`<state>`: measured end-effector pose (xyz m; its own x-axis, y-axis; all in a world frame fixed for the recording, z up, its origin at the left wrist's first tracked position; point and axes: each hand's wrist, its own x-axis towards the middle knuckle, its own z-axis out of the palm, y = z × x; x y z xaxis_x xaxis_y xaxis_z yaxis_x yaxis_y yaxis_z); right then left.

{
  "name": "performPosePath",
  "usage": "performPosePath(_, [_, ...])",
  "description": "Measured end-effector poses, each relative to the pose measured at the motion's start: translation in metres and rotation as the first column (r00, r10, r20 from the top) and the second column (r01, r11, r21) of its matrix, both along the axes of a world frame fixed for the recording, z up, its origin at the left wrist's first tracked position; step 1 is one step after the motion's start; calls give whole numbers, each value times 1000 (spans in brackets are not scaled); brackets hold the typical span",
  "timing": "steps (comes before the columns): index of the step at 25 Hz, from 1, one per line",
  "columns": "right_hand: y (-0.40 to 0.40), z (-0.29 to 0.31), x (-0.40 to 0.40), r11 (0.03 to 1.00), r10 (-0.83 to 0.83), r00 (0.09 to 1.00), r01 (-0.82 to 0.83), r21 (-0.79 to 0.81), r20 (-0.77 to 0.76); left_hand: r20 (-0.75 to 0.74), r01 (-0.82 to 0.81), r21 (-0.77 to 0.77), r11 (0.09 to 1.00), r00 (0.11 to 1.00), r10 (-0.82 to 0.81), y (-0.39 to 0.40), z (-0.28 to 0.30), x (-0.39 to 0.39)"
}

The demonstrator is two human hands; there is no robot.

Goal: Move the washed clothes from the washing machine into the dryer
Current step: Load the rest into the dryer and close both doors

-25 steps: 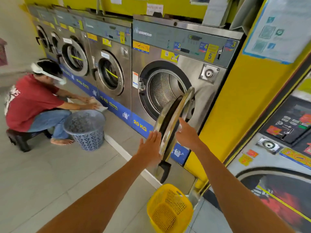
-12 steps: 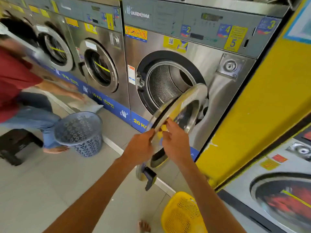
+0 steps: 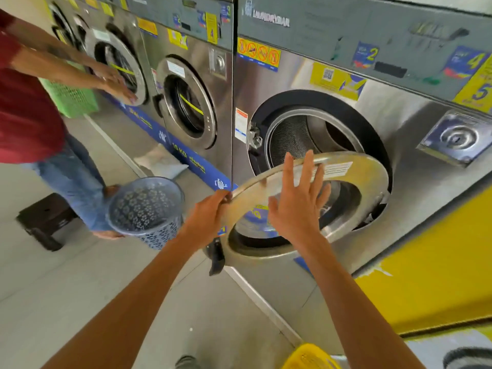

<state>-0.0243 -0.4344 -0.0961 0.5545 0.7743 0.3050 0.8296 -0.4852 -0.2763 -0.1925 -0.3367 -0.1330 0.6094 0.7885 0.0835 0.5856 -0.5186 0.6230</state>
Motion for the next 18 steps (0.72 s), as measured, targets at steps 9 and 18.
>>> performPosePath(9, [97,-18,54,989,-131,972,115,91,194,39,131,18,991,991,-132,161,-6,57])
performPosePath(18, [195,-12,81,934,-356,918,353,50,177,-72,288,-22,957,955,-289,279,7,139])
